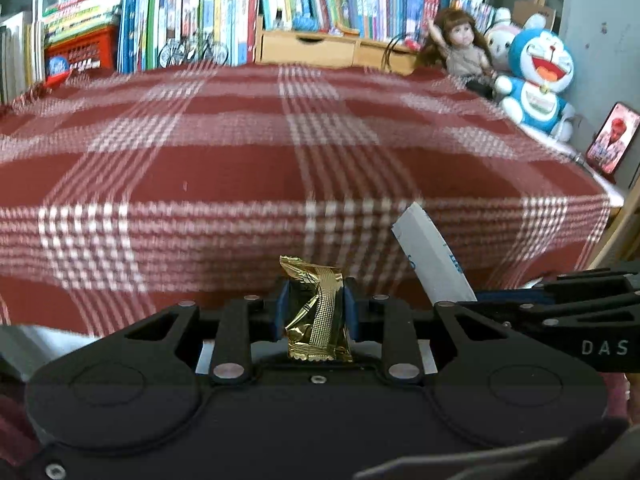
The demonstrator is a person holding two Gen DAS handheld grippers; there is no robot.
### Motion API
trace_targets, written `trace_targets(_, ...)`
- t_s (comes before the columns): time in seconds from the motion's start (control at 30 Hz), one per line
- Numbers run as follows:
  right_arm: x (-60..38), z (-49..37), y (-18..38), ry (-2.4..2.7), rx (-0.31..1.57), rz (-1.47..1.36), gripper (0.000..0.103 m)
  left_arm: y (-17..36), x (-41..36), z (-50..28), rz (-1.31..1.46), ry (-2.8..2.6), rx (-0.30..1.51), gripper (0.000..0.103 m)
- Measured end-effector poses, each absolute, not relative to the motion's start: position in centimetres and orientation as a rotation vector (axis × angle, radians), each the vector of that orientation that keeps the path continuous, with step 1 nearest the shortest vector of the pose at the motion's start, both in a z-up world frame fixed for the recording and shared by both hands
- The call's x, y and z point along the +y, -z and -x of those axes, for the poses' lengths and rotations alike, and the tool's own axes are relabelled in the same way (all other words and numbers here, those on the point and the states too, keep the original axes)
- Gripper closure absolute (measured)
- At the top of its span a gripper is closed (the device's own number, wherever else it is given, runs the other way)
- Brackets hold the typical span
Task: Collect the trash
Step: 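Lift both held items and carry them toward the table edge, then lower both items into the black trash bag and open both tools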
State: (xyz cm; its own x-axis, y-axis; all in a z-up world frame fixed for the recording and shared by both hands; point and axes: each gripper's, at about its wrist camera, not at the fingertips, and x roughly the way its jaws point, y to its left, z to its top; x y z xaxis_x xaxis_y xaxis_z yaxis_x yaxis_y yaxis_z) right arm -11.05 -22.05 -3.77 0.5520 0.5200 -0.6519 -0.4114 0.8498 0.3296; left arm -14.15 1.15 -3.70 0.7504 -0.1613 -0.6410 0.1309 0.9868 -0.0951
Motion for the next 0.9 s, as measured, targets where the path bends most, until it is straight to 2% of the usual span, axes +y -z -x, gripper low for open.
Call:
trace_targets(0.53, -21.2, 10.7, 11.1, -0.504, 1.040, -0.201, 0.077, 12.1, 0.4, 13.6, 0.082, 0.096, 0.963, 0.076)
trace_targets(0.9, -20.4, 9.9, 13.7, -0.487, 1.124, -0.180, 0.071, 15.4, 0.5, 13.4, 0.079, 0.072, 1.057, 0.075)
